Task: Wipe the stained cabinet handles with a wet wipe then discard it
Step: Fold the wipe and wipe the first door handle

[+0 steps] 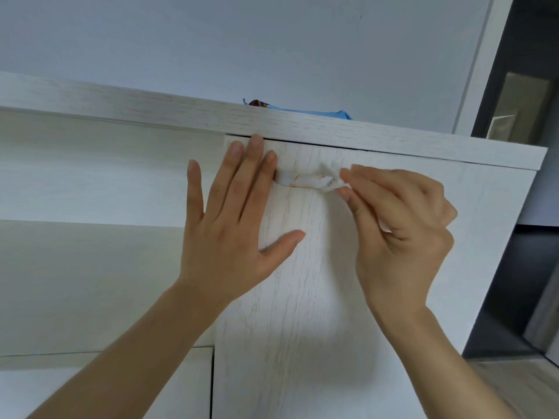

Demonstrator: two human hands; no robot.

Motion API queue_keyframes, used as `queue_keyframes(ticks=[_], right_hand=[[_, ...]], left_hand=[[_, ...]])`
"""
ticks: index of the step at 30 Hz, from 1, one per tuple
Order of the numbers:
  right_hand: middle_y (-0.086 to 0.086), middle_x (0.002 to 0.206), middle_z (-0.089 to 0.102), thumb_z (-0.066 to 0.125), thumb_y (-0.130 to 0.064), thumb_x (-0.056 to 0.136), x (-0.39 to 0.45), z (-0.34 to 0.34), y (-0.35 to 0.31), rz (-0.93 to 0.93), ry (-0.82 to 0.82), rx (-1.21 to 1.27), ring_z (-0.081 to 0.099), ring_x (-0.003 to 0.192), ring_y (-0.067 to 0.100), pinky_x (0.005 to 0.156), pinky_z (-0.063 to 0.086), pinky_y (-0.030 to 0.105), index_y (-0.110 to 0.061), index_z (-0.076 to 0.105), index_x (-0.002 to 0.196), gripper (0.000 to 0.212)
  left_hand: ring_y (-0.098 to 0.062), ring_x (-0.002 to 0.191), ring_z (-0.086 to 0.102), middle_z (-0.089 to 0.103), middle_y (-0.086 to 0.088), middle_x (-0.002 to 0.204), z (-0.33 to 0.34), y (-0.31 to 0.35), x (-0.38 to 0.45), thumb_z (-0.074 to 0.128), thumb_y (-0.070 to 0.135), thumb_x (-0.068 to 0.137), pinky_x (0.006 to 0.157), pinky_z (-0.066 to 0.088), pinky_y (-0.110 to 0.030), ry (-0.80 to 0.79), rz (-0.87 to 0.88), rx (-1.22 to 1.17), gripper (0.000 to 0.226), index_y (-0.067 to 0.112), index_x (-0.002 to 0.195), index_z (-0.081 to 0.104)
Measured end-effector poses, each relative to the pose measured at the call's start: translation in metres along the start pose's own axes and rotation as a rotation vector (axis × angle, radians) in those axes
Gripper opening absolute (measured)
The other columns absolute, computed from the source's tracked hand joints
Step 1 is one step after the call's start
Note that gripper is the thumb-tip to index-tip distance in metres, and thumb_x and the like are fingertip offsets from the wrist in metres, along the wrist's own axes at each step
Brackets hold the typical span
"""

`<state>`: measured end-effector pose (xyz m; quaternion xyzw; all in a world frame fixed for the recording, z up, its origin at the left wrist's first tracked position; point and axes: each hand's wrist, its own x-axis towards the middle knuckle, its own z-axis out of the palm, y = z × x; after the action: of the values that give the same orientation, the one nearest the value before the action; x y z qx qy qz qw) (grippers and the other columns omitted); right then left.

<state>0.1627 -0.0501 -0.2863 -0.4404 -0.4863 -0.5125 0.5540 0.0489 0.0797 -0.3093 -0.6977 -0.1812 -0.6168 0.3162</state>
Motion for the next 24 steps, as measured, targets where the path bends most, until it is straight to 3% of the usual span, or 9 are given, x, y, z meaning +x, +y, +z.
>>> queue_keyframes(ticks=[11,18,24], right_hand=[[-0.021,0.097,0.059,0.065,-0.022,0.088,0.004,0.005,-0.003,0.005,-0.033,-0.043,0.053,0.095,0.012,0.085,0.032,0.042,-0.029,0.068,0.098,0.012],[-0.015,0.100,0.063,0.067,-0.021,0.087,0.001,-0.004,0.000,0.000,-0.016,-0.023,0.056,0.095,0.015,0.084,0.033,0.043,-0.023,0.070,0.099,0.012],[-0.014,0.100,0.063,0.064,-0.024,0.089,0.001,0.011,-0.006,-0.091,-0.011,-0.035,0.055,0.095,0.014,0.084,0.034,0.041,-0.020,0.071,0.098,0.012]], left_hand=[[-0.029,0.142,0.025,0.026,-0.012,0.151,0.002,0.001,-0.001,0.047,0.061,0.092,0.114,0.009,-0.058,0.011,-0.014,-0.022,0.079,0.003,0.144,0.033],[-0.025,0.143,0.021,0.028,-0.011,0.153,-0.002,-0.002,-0.001,0.040,0.064,0.093,0.114,0.000,-0.056,-0.037,-0.015,-0.006,0.080,0.007,0.147,0.027],[-0.022,0.144,0.016,0.028,-0.010,0.152,0.003,-0.002,0.000,0.041,0.061,0.093,0.113,0.004,-0.059,0.004,-0.013,-0.042,0.077,0.006,0.145,0.029]])
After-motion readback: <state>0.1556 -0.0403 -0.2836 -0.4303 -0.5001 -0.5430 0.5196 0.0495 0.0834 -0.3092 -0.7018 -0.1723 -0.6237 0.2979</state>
